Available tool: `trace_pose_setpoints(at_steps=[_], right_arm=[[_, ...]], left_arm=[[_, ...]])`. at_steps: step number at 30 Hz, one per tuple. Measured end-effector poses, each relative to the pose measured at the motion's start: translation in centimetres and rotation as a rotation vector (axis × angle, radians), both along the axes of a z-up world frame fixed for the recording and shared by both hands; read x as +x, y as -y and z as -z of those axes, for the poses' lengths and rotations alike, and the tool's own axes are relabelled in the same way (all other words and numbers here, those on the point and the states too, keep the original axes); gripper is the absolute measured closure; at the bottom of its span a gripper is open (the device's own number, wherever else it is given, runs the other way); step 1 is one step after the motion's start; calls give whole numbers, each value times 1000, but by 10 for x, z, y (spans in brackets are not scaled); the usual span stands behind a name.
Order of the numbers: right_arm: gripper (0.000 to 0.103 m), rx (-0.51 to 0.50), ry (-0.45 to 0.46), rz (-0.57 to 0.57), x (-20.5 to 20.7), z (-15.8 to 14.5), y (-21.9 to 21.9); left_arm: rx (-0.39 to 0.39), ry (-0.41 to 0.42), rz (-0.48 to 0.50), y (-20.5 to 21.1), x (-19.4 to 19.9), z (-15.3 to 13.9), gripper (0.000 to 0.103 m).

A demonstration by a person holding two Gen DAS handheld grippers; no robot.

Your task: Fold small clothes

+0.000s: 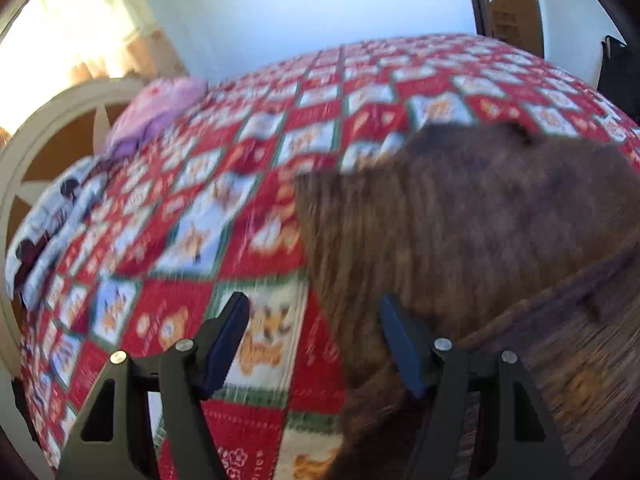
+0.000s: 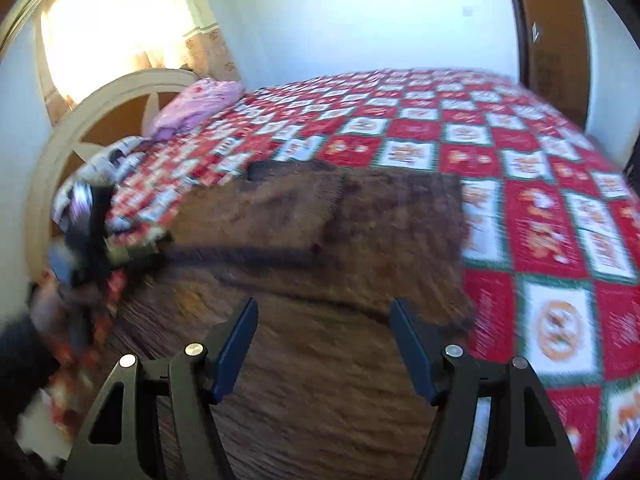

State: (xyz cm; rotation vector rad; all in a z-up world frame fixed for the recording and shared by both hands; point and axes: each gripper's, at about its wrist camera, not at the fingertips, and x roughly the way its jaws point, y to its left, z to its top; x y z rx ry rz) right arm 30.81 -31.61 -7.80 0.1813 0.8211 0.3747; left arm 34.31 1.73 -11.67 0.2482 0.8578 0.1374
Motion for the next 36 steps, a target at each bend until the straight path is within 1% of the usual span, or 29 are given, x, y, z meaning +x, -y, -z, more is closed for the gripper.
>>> trace_pose_setpoints(at_steps=[1,3,5,6,8,9,11,13,14,15,16,17,18,20,22,23,24,25,27,29,30,31,32,33,35,36], right_arm=[[34,7,-4,15,11,-2,-4],[34,1,-4,39,29,-3,-16],[34,-40,7,49,46,-1,-33],[34,-59,2,58,54,2,-43],[34,-69,-18,39,61,8,-56],[34,-84,-45,15,63,16,-66],[34,-134,-90,-16,58,30,-76],[34,-190,-155,-44,46,48,-81],[34,-214,-156,-57,37,53,-82],[34,-253,-122,-71,28,52,-84],[34,-302,-113,-90,21,51,-86],[34,-310,-114,-96,19,48,-85],[34,-297,-110,-99,18,43,-85],[34,-225,-69,-103,20,27,-83],[34,-197,11,-100,26,10,-91],[34,-177,32,-102,32,5,-95],[34,-141,30,-105,39,4,-100],[34,-85,-5,-117,50,9,-103],[34,-48,-92,-120,64,25,-107],[34,-6,-206,-114,66,50,-103],[34,1,-194,-122,55,54,-101],[34,-26,-154,-137,45,52,-102],[34,-59,-141,-158,35,50,-104],[34,-68,-142,-167,29,49,-103],[34,-79,-176,-192,22,50,-103],[34,-106,-162,-199,20,49,-104]], left_arm=[[-10,-5,3,-1,-2,4,33],[-11,18,4,0,-7,6,33],[22,22,14,3,-12,8,33],[23,30,16,4,-15,7,33],[8,34,22,1,-20,10,33],[-2,40,27,-2,-22,11,32],[-16,48,31,-8,-26,12,28],[-55,50,27,-15,-26,11,26],[-77,46,25,-18,-26,11,25],[-95,44,22,-21,-25,12,24],[-107,43,18,-22,-26,12,23],[-115,44,15,-23,-27,13,22],[-122,47,15,-24,-28,13,22],[-132,54,15,-25,-30,14,21],[-143,46,1,-28,-29,14,15],[-153,41,-13,-30,-28,15,13],[-165,36,-25,-33,-26,16,10],[-175,29,-33,-36,-25,16,8],[-194,22,-51,-40,-25,18,6],[-210,17,-56,-44,-27,19,6],[-213,17,-53,-44,-28,19,6],[-215,16,-50,-45,-30,20,6],[-219,18,-48,-46,-32,20,6],[-220,22,-46,-47,-34,20,6],[-221,25,-41,-48,-36,20,6],[-222,27,-41,-48,-36,20,6]])
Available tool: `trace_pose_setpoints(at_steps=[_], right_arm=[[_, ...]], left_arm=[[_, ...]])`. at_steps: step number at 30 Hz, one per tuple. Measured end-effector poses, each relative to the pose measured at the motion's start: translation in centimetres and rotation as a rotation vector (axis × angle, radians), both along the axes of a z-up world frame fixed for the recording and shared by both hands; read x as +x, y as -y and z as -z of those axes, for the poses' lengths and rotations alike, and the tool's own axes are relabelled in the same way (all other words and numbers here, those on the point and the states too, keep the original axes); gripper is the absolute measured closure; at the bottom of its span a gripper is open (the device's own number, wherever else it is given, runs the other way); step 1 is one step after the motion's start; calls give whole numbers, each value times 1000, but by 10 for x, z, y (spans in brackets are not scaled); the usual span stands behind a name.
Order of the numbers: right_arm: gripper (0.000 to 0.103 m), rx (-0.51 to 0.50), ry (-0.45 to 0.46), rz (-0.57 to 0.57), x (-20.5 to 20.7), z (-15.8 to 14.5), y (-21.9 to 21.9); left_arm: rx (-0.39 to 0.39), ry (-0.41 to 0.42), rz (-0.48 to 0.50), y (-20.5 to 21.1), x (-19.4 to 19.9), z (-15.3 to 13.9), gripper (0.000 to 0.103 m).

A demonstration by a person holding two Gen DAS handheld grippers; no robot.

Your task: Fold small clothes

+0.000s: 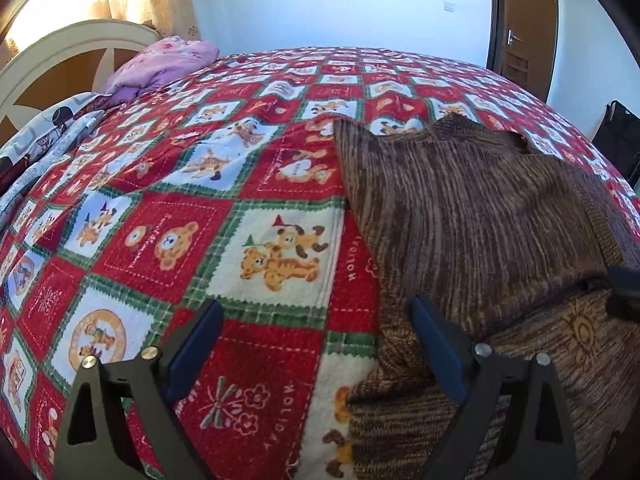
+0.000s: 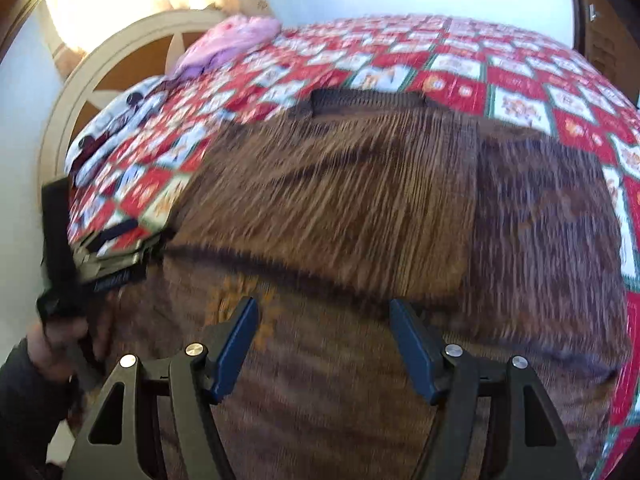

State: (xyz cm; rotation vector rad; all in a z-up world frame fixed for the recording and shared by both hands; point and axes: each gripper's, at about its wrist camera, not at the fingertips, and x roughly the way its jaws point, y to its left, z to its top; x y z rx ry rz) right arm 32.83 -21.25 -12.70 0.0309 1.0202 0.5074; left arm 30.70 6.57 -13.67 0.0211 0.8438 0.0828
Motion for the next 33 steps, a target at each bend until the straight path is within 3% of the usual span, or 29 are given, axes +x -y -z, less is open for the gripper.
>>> trace_pose_setpoints(at_steps=[2,6,8,10,12,13,14,17,22,26,29,33], right_arm=[[34,-21,60,14,0,-8,2],[34,106,156,20,11,-39,-2],[34,72,189,1,20,-39,-17],[34,48,151,10,30,-25,-27],[34,52,26,6,39,0,-31],[34,38,24,0,35,6,-31],[34,12,80,-16,25,5,-33],[34,-59,114,-54,11,2,-39],[34,-3,155,13,17,-16,-25],[34,-71,109,19,23,9,-26],[34,-156,174,-28,9,13,-34],[34,-147,162,-28,9,11,-30]], left_arm=[[6,-2,-5,0,1,0,4],[-9,9,-16,-2,0,-1,3],[-29,5,-22,-5,1,0,2],[-59,3,-29,-10,2,1,1],[-65,7,-33,-11,1,0,1],[-63,11,-37,-11,0,0,0],[-60,14,-39,-11,-1,0,0],[-55,21,-40,-11,-1,0,0],[-65,15,-41,-13,-2,0,0],[-73,13,-44,-15,-1,1,0],[-86,9,-43,-16,-1,2,0],[-82,11,-46,-17,-1,1,0]])
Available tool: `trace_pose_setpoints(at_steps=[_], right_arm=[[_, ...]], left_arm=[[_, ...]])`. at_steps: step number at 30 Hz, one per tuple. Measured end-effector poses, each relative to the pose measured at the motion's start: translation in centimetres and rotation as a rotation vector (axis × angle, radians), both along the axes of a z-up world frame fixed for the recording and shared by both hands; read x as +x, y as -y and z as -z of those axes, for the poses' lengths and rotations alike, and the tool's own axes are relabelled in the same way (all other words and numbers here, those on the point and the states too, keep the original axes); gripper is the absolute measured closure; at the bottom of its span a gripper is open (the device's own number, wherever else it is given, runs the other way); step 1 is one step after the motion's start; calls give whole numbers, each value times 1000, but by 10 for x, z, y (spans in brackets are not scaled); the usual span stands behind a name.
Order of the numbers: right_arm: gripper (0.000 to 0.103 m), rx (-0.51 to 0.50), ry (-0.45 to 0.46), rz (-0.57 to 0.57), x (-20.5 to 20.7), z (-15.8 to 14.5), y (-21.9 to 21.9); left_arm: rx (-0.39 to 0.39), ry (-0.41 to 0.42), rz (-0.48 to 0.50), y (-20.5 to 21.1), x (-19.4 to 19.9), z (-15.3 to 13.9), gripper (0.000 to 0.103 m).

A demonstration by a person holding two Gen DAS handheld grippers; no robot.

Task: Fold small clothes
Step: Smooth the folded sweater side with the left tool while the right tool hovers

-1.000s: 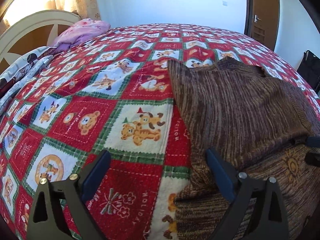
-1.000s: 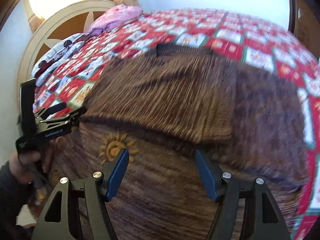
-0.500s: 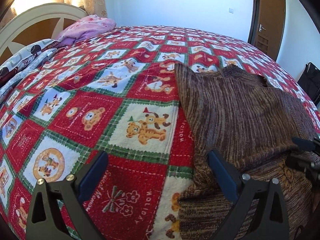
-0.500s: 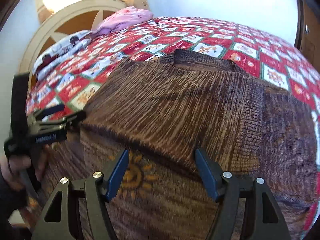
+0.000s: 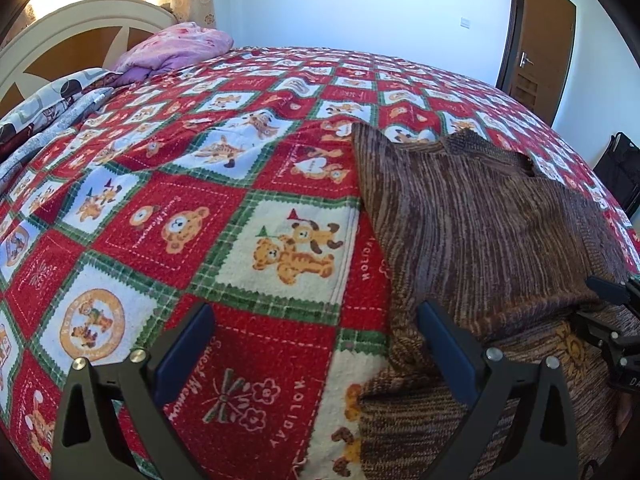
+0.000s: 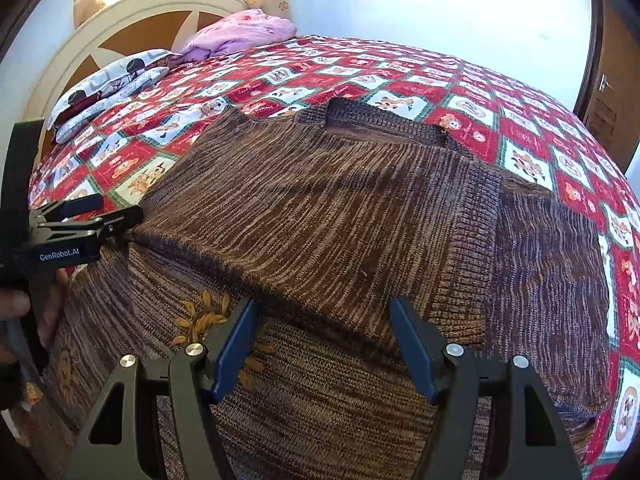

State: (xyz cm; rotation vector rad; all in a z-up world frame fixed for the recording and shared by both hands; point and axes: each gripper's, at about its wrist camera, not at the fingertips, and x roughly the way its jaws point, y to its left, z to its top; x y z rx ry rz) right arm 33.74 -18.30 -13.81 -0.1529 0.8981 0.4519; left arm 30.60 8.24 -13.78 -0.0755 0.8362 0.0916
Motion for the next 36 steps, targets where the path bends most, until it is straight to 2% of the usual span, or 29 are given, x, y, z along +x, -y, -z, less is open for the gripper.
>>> trace_pose_setpoints(at_steps=[4,8,10,12,14,15,20,24,28,36], right_arm=[[34,-10,21,2,-6,-2,1],[34,103,74,-32,-20,-29,3],[34,92,121,-32,-19,-36,-3],[34,77,72,-24,-7,-27,-6],[33,66,-99,-10,15,3,-3],[33,72,-60,-21,12,2,-2],[33,30,-31,-39,-8,-5,1],[34,53,7,2,-26,-19,13],[34,46,104,31,-63,-47,24],[34,38,179,14,-124,-71,34]], left_arm=[[25,18,-4,3,-8,-1,0],[12,24,2,0,-11,-2,0],[9,26,1,0,-10,-2,0],[3,22,2,0,-9,-1,0],[-10,19,3,-2,-9,-1,0],[-18,19,1,-3,-9,-1,0],[15,40,0,-1,-29,-6,0],[48,33,17,1,-51,-5,0],[47,96,24,1,-80,-24,0],[34,166,71,12,-117,-53,0]])
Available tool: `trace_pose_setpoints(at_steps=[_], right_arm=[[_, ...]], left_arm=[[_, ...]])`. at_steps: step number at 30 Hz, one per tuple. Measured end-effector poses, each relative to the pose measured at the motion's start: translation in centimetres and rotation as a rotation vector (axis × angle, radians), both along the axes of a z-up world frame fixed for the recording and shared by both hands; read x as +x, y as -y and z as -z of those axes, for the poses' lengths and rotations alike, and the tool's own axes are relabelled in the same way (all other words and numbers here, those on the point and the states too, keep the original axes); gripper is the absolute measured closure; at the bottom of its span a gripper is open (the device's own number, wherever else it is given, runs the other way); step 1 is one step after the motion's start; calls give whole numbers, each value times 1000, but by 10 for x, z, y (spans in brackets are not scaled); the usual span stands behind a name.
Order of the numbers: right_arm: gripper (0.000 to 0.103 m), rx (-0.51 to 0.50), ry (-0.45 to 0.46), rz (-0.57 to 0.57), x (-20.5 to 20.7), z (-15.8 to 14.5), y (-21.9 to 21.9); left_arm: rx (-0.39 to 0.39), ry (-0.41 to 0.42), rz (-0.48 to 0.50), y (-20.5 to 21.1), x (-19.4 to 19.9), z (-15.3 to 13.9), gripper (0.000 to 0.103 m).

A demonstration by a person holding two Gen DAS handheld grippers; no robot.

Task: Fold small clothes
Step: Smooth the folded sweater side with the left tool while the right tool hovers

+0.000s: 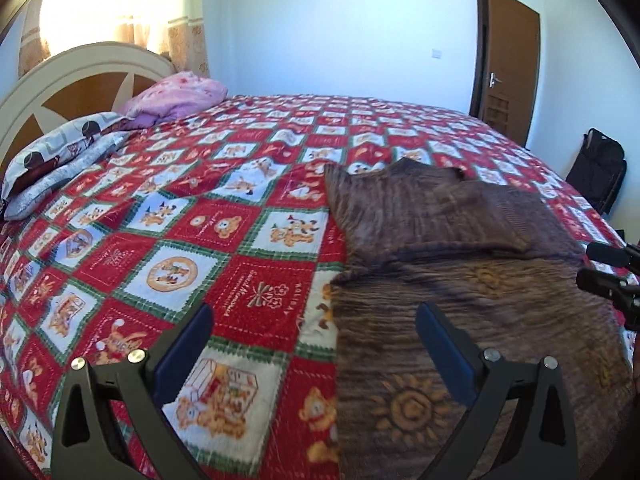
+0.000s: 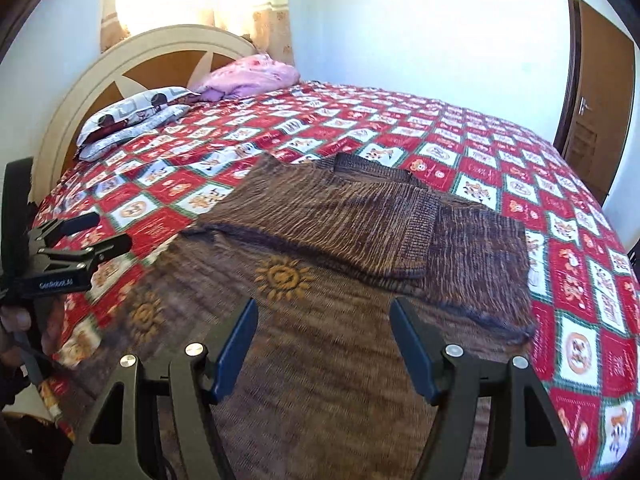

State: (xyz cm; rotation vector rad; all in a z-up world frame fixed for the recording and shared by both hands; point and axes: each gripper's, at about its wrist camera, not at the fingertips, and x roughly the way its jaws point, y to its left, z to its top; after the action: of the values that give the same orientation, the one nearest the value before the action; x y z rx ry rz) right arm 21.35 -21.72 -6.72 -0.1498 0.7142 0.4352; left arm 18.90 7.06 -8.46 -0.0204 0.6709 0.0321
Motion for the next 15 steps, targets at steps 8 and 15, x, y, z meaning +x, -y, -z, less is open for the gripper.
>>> trace_pose_setpoints(at_steps=[8,15], right_arm=[[34,-2,15,1,-38,-2,9],[34,-16,-8,13,-57,10,17]], left_arm=[[8,22,28,-3,-29,-14,0],[59,20,63,-3,-66,-16,0]])
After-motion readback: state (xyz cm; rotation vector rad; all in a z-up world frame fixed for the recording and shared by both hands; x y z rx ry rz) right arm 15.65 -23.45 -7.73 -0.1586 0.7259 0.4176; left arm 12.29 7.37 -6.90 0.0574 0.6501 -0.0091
